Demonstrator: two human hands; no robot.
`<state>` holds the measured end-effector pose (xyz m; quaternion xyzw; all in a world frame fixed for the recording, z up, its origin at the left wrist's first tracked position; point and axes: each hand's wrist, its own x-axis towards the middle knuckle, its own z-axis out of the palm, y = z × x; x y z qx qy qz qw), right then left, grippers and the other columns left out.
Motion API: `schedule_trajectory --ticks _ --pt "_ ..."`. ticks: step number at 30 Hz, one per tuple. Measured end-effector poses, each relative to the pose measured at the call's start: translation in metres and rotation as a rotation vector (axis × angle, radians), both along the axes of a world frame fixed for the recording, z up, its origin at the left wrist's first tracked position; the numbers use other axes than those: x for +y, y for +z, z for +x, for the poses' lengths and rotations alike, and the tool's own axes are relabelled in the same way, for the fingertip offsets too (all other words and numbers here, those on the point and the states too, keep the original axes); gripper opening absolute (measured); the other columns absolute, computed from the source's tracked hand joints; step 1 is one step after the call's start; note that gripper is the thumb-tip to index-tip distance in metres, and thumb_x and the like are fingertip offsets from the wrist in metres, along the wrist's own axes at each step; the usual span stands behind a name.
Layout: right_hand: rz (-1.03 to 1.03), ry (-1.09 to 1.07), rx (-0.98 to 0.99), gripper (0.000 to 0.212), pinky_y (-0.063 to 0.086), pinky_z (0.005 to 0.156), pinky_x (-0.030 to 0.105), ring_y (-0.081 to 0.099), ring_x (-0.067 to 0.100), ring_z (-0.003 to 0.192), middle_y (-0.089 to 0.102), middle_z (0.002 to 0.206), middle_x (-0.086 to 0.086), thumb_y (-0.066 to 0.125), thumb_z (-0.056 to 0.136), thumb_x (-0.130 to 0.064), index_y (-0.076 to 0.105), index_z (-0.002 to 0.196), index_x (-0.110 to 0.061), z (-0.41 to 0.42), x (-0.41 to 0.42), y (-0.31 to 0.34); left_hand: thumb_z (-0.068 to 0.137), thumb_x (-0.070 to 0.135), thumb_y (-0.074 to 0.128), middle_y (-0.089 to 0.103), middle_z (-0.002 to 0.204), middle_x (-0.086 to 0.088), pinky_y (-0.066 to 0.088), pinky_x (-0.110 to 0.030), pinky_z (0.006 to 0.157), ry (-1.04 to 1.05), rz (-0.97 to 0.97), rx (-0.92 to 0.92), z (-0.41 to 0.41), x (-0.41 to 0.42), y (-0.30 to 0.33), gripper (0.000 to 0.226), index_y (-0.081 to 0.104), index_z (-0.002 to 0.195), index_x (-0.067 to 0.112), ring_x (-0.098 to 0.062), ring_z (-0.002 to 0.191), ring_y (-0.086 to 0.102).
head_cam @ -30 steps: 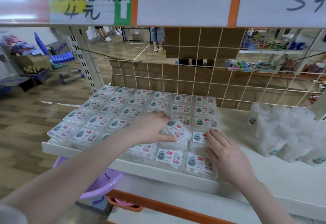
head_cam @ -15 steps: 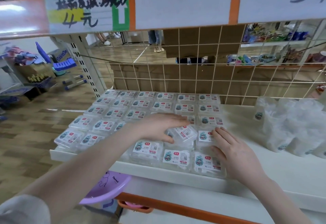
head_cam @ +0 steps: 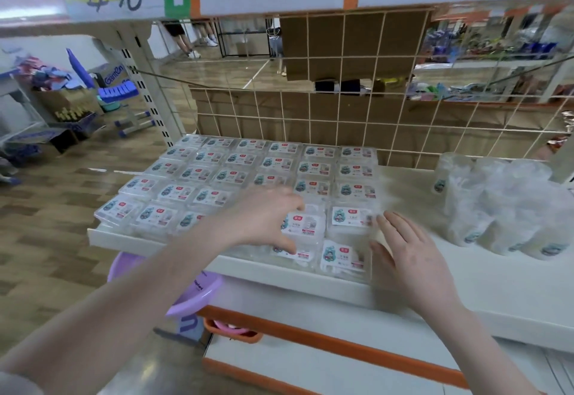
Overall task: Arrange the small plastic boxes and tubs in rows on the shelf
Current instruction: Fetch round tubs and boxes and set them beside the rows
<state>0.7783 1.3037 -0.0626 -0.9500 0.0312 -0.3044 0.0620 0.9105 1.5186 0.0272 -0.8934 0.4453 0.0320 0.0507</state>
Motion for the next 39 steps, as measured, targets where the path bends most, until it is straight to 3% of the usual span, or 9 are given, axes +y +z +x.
schedule_trajectory --ticks 3,8,12,17,23,28,39 --pt "0.032 -0.032 -0.003 0.040 0.052 0.082 0.048 0.064 0.040 0.097 0.065 0.106 0.024 0.058 0.088 -0.028 0.066 0.104 0.008 -0.008 -0.002 -0.002 0.065 0.062 0.070 0.051 0.127 0.005 0.043 -0.034 0.091 0.063 -0.027 0.008 -0.018 0.005 -0.004 0.073 0.049 0.126 0.026 -0.019 0.113 0.050" --pt "0.036 -0.080 0.016 0.034 0.052 0.081 0.048 0.064 0.040 0.096 0.065 0.104 0.025 0.071 0.079 -0.015 0.065 0.103 0.009 -0.020 0.006 -0.007 0.070 0.060 0.069 0.049 0.122 0.003 0.029 -0.028 0.076 0.127 -0.013 -0.005 -0.037 0.007 -0.015 0.069 0.048 0.125 0.024 -0.019 0.111 0.048" --pt "0.047 -0.152 0.039 0.037 0.054 0.074 0.044 0.066 0.040 0.089 0.066 0.098 0.024 0.079 0.073 -0.013 0.065 0.099 0.008 -0.032 0.017 -0.009 0.074 0.058 0.067 0.048 0.127 0.000 0.037 -0.030 0.090 0.115 -0.034 0.007 -0.035 0.011 -0.022 0.070 0.047 0.130 0.020 -0.019 0.115 0.046" --pt "0.139 -0.307 0.123 0.041 0.053 0.076 0.049 0.064 0.043 0.092 0.064 0.104 0.026 0.075 0.076 -0.010 0.061 0.109 0.011 -0.055 0.032 -0.013 0.081 0.053 0.061 0.042 0.132 -0.001 0.038 -0.033 0.094 0.053 -0.084 -0.006 -0.031 0.019 -0.032 0.065 0.042 0.135 0.021 -0.020 0.121 0.040" --pt "0.220 -0.539 0.195 0.040 0.046 0.082 0.045 0.058 0.040 0.103 0.061 0.116 0.021 0.062 0.086 -0.008 0.055 0.123 0.006 -0.090 0.049 -0.016 0.088 0.052 0.053 0.039 0.136 0.001 0.035 -0.033 0.101 -0.016 -0.206 -0.027 -0.029 0.028 -0.047 0.061 0.037 0.138 0.022 -0.019 0.126 0.036" --pt "0.226 -0.700 0.205 0.039 0.045 0.082 0.043 0.058 0.037 0.101 0.063 0.114 0.016 0.062 0.088 -0.018 0.057 0.123 0.001 -0.122 0.051 -0.009 0.089 0.048 0.050 0.038 0.133 0.004 0.036 -0.029 0.093 -0.074 -0.291 -0.032 -0.040 0.026 -0.055 0.055 0.038 0.136 0.023 -0.016 0.125 0.032" --pt "0.289 -0.945 0.136 0.040 0.041 0.091 0.040 0.052 0.031 0.114 0.058 0.124 0.013 0.057 0.091 -0.026 0.055 0.125 -0.005 -0.220 -0.007 0.003 0.091 0.044 0.048 0.040 0.135 0.006 0.030 -0.028 0.101 -0.335 -0.396 0.029 -0.117 -0.088 -0.052 0.048 0.041 0.134 0.024 -0.015 0.127 0.032"
